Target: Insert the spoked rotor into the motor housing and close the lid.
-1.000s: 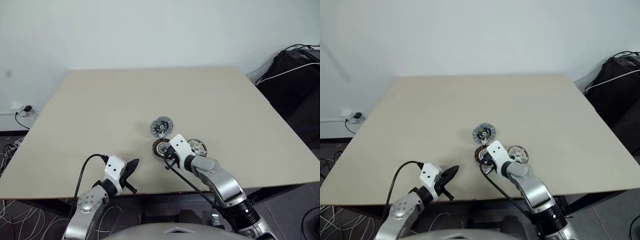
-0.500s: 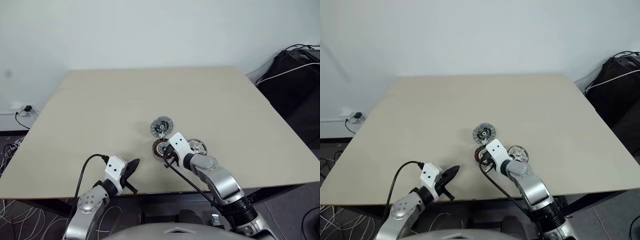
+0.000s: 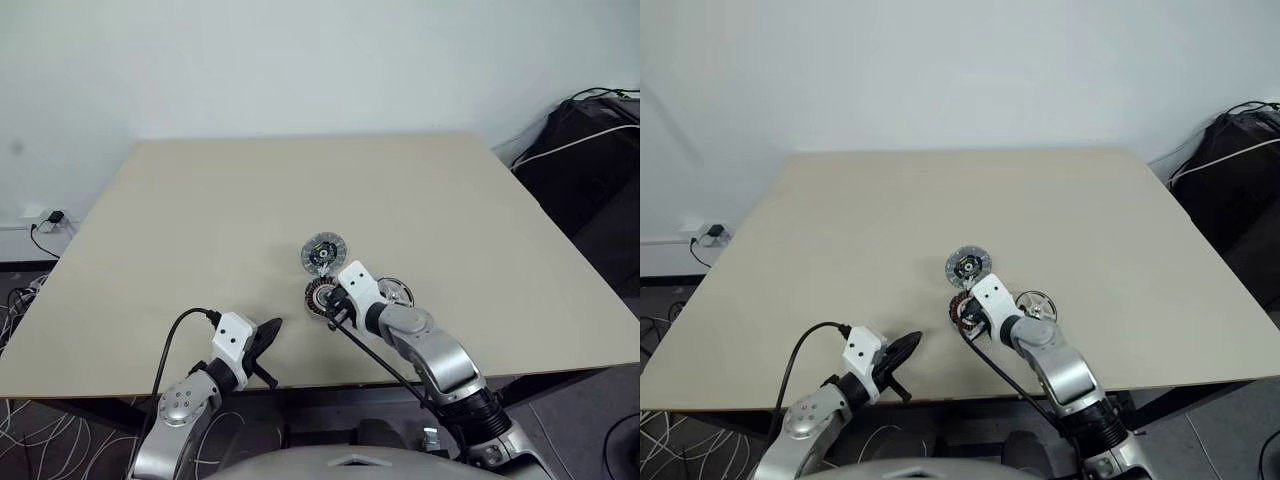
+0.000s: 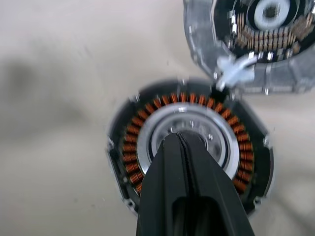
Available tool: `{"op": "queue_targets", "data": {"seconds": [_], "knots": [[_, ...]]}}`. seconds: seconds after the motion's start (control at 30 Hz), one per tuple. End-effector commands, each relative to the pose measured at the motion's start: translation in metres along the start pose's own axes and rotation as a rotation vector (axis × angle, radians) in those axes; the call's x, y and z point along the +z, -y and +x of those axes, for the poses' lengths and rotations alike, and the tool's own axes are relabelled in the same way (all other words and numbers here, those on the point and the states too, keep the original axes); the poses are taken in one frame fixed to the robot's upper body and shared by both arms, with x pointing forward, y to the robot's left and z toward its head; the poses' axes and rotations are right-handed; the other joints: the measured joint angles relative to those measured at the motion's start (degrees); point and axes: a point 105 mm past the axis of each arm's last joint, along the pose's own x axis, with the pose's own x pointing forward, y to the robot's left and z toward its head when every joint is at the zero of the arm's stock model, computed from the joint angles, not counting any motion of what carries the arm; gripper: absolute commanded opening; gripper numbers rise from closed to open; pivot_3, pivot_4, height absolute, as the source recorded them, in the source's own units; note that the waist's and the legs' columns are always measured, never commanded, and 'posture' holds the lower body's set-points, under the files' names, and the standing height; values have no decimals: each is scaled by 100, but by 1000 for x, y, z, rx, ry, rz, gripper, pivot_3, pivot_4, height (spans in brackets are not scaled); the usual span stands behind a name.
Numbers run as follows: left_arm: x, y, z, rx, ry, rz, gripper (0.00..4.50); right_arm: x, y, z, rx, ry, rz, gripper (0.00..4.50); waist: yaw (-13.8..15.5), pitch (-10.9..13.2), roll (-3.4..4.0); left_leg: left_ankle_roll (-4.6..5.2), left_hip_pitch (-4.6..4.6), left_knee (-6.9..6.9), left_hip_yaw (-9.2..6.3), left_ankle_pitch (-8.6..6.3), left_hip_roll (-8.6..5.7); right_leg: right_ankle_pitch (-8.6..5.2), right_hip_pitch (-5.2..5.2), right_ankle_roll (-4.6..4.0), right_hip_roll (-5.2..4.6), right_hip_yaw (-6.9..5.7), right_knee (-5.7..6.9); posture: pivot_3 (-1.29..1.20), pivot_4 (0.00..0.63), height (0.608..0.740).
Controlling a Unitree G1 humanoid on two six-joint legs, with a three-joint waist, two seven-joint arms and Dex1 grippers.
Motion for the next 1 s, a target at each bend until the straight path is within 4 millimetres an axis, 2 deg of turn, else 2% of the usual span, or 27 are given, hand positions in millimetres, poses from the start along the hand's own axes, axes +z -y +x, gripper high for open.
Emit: {"op": "queue_targets", "data": {"seconds": [0.03,0.5,0.8,0.93,1.0], "knots": [[13,0,2,-5,49,16,0,25,0,-6,-1,104,-30,19,0,0,0,0,0,0,0,0,0,0,0,0,0,0,0,0,0,740],[14,1,4,-10,52,15,0,19,4,16,-36,65,-40,19,2,1,2,0,0,-3,0,0,-1,1,-3,-1,2,0,1,0,0,740],[15,0,2,-2,52,17,0,-9,16,-1,-67,4,-13,19,4,0,3,0,0,-3,1,1,-2,1,-1,-1,1,1,1,0,0,740],[16,-1,3,-6,52,21,0,-12,16,-7,-72,1,-9,19,2,0,3,0,1,-3,1,1,-1,0,-1,-1,1,1,1,0,0,740],[16,-1,4,-10,51,24,0,-7,15,-11,-72,32,-3,19,5,1,2,-1,1,-2,1,1,-1,0,1,-1,0,1,1,0,0,740]]}}
